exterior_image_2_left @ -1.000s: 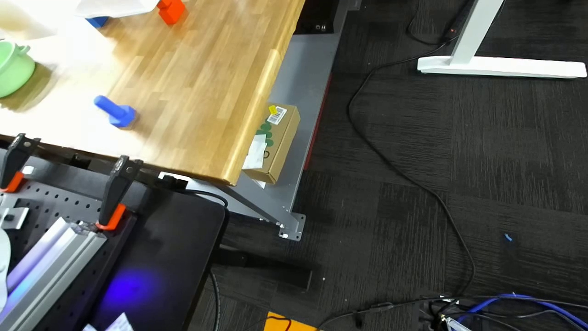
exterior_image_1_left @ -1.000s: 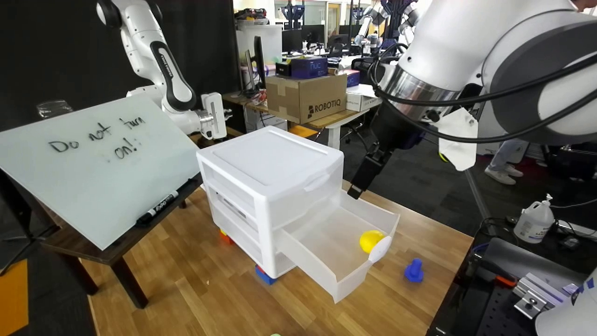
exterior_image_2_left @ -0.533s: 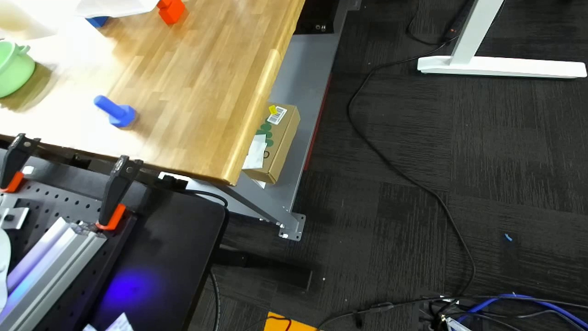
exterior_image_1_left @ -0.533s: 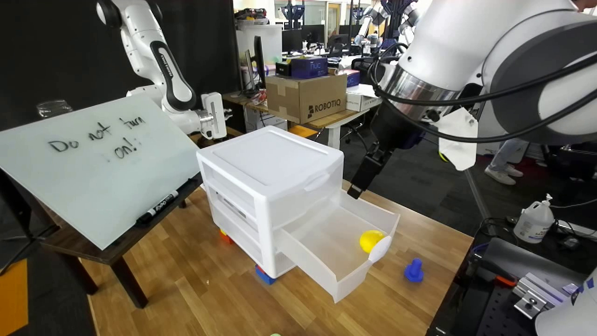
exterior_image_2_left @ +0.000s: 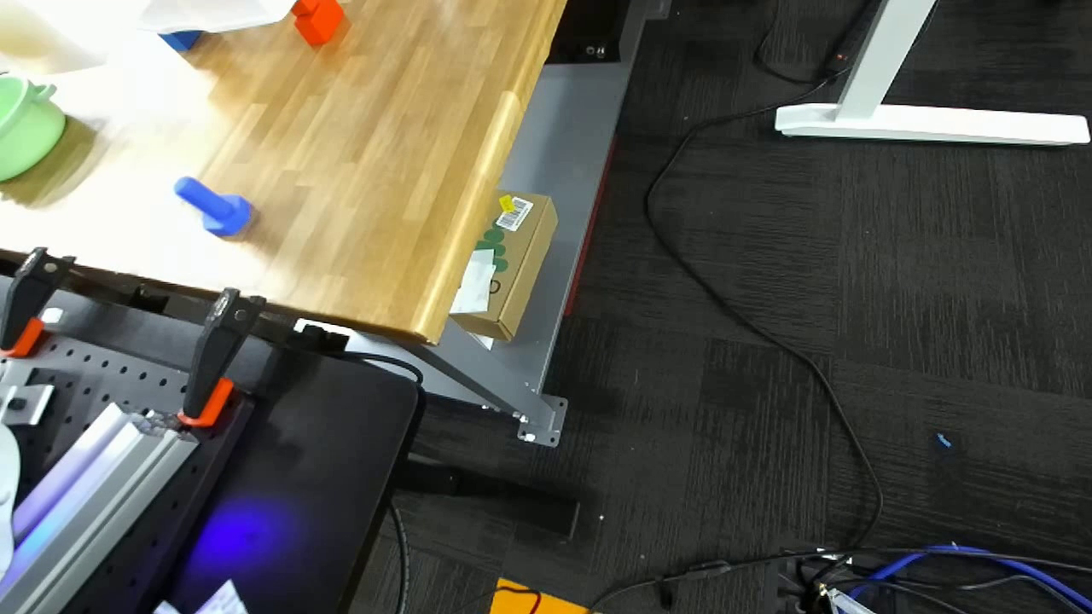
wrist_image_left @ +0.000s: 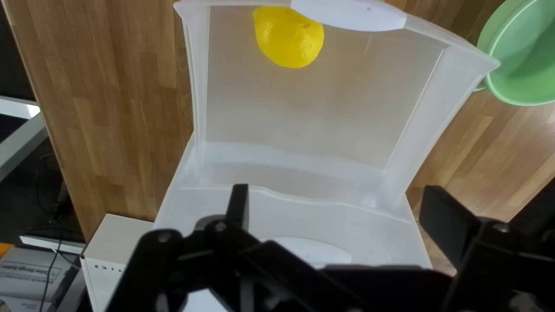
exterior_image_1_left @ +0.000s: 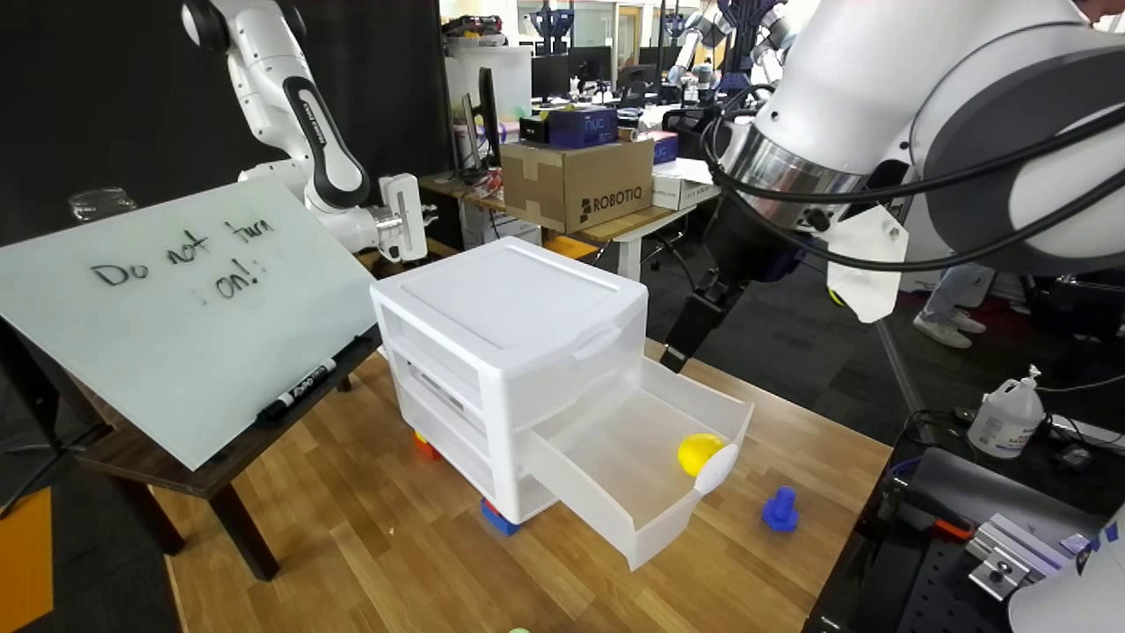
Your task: Put the yellow object in the open drawer and then close it
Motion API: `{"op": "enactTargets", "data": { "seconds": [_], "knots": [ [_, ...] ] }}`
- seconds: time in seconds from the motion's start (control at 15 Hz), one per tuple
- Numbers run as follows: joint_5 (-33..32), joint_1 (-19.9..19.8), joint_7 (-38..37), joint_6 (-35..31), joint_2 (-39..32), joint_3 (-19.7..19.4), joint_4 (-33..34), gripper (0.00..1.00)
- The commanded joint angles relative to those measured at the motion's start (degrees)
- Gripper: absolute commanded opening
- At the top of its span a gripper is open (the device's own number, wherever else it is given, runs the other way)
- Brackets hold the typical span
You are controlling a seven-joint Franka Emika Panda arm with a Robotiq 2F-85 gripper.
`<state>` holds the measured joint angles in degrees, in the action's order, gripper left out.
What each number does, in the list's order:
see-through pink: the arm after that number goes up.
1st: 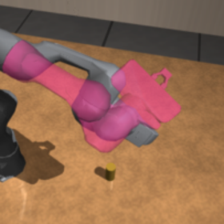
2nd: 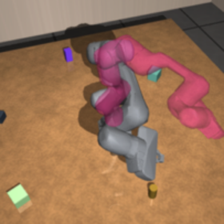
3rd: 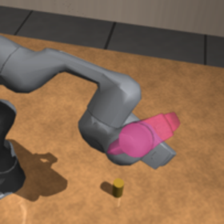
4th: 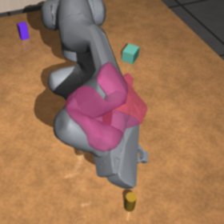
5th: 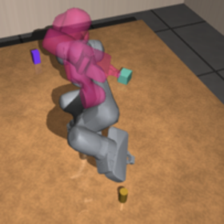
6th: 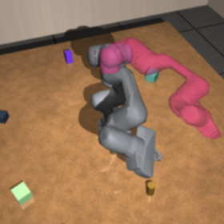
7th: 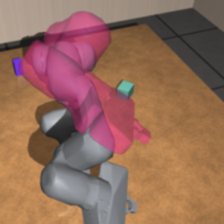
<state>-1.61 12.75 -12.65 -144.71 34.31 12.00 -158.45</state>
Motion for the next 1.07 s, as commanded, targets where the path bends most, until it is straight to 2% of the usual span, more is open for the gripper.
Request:
{"op": "enactTargets", "data": {
  "seconds": [0.0,0.47,1.0],
  "knots": [
    [-0.6,-4.2,-4.7,3.1,2.4,2.5,-0.6,1.00],
    [1.1,-5.3,-11.7,12.6,7.9,3.6,-0.9,1.00],
    [6.0,-6.9,-20.9,24.3,15.1,3.5,-0.8,1.00]
  ]
}}
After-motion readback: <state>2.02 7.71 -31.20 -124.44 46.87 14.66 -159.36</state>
